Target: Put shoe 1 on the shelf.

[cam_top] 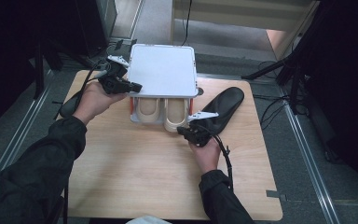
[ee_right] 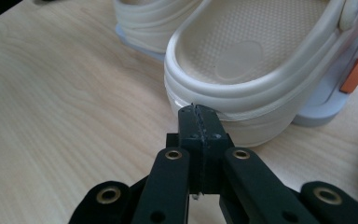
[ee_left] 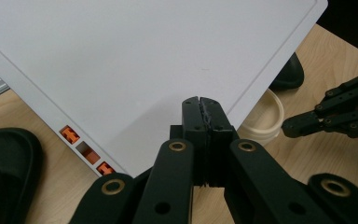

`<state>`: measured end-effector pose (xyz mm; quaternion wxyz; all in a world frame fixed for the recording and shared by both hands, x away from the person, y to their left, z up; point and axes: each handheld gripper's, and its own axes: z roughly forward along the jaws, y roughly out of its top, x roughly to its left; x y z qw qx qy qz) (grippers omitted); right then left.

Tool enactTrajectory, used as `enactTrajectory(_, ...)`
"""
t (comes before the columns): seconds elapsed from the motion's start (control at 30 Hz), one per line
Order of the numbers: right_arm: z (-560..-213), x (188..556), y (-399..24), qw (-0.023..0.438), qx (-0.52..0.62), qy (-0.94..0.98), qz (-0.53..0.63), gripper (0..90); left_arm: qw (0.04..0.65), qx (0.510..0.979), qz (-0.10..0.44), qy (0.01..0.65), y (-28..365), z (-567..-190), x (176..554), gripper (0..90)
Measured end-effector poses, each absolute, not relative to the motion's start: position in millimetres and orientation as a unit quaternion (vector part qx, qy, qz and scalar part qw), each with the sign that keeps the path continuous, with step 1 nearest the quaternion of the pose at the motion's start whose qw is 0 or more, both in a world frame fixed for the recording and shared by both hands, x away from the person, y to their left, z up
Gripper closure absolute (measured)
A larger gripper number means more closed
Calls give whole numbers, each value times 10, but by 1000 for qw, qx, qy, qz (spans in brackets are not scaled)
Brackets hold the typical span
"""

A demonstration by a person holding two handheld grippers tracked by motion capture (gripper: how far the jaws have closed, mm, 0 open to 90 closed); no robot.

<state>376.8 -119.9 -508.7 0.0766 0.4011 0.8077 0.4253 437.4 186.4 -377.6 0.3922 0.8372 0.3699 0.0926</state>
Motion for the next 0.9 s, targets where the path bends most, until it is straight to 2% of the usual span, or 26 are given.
enactTrajectory(0.57, -5119, 4046, -917, 99, 422, 798, 418, 900, 394, 836, 92, 369, 1868, -3779, 4374, 900)
enactTrajectory(0.9, -5133, 4062, -895, 96, 429, 793, 422, 900, 399, 834, 92, 371, 1879, -3786, 4372, 900)
